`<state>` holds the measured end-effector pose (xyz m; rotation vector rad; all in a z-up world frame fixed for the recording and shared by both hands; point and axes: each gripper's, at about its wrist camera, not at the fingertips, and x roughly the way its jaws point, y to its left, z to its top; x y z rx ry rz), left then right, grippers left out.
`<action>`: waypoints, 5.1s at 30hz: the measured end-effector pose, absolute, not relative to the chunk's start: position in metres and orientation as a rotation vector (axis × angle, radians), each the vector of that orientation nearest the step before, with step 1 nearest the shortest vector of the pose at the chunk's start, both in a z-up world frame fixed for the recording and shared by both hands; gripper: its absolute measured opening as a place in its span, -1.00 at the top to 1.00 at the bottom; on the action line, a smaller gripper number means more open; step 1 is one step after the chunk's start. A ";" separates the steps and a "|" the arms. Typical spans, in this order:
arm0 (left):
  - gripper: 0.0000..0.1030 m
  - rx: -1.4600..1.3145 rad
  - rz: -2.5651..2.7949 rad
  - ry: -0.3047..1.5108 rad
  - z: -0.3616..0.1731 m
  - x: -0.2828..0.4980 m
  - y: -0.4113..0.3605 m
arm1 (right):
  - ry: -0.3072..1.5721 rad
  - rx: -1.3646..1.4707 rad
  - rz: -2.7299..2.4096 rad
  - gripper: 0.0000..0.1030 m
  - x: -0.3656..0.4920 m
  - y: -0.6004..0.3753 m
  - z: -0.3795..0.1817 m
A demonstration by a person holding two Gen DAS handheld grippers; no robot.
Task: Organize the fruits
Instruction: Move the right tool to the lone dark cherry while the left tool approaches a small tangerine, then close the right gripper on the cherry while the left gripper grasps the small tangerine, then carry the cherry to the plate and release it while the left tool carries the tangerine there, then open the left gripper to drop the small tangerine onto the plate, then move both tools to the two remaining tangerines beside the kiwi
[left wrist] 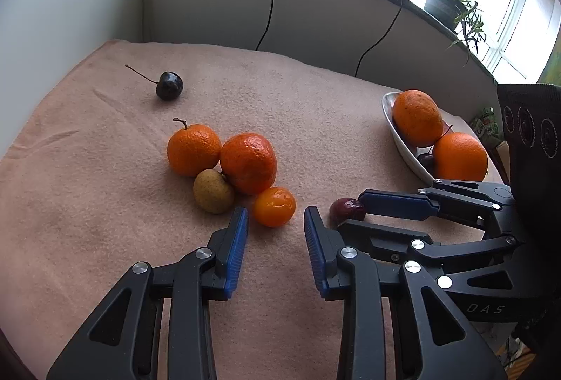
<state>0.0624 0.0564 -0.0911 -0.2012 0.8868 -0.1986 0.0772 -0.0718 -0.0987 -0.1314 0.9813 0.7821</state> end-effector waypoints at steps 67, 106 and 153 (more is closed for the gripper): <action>0.54 -0.147 -0.363 0.811 -0.051 0.082 -0.044 | 0.760 0.003 0.569 0.51 0.077 -0.217 -0.020; 0.53 -0.101 -0.401 0.860 -0.062 0.108 -0.077 | 0.880 0.071 0.407 0.51 0.127 -0.288 -0.065; -0.48 -0.022 -0.222 0.730 -0.036 0.069 -0.028 | 0.791 0.003 0.451 -0.54 0.097 -0.225 -0.028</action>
